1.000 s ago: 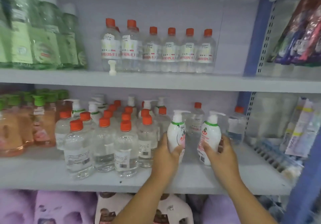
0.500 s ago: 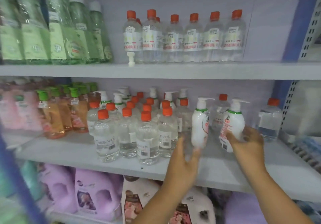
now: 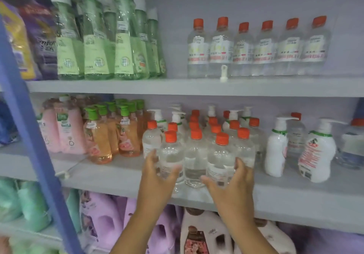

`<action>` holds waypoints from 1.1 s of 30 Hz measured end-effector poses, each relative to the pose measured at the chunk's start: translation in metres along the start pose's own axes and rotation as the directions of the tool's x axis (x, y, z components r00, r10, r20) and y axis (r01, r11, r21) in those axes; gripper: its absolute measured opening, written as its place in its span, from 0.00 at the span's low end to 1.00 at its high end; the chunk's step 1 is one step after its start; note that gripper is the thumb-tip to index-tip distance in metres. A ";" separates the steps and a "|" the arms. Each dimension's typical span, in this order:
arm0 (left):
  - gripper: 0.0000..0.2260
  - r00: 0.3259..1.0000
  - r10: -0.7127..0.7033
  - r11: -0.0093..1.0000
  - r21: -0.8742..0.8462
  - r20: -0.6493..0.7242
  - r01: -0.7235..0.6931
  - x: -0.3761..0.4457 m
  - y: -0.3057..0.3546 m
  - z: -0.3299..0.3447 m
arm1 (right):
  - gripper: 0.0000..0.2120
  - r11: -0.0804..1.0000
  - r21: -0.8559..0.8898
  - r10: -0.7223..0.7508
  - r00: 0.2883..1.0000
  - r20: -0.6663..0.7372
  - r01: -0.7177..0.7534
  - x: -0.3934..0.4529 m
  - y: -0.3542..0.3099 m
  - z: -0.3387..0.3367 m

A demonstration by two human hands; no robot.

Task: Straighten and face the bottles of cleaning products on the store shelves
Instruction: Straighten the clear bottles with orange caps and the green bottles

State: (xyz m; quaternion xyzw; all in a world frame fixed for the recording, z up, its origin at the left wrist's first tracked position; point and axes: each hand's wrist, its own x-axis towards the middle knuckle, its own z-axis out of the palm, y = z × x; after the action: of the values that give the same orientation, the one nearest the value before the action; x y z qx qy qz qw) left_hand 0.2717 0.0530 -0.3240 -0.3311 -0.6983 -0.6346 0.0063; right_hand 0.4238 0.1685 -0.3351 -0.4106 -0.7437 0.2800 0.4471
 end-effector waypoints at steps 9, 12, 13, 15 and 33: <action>0.36 0.992 0.020 1.000 0.006 0.121 -0.021 0.014 -0.030 -0.006 | 0.44 0.985 -0.147 0.065 0.987 -0.149 -0.087 0.004 -0.011 0.017; 0.34 0.990 -0.016 1.000 0.007 0.143 0.015 0.016 -0.026 -0.009 | 0.43 0.990 -0.105 0.089 0.993 -0.083 -0.097 0.003 -0.014 0.014; 0.33 0.989 -0.024 1.000 0.008 0.145 0.023 0.017 -0.024 -0.010 | 0.43 0.992 -0.081 0.092 0.994 -0.066 -0.097 0.003 -0.014 0.013; 0.31 0.986 -0.051 0.999 -0.003 0.158 0.052 0.019 -0.020 -0.011 | 0.43 0.995 -0.037 0.091 0.995 -0.039 -0.092 0.004 -0.016 0.011; 0.28 0.923 0.362 0.928 -0.149 0.132 -0.342 -0.074 0.267 0.000 | 0.28 0.846 0.427 -0.395 0.914 0.099 0.319 0.029 -0.096 -0.289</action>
State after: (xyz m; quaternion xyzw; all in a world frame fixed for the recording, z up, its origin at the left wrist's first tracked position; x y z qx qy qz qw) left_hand 0.4545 0.0127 -0.1203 -0.4999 -0.5853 -0.6368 0.0451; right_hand 0.6404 0.1595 -0.1188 -0.1363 -0.7713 0.3748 0.4960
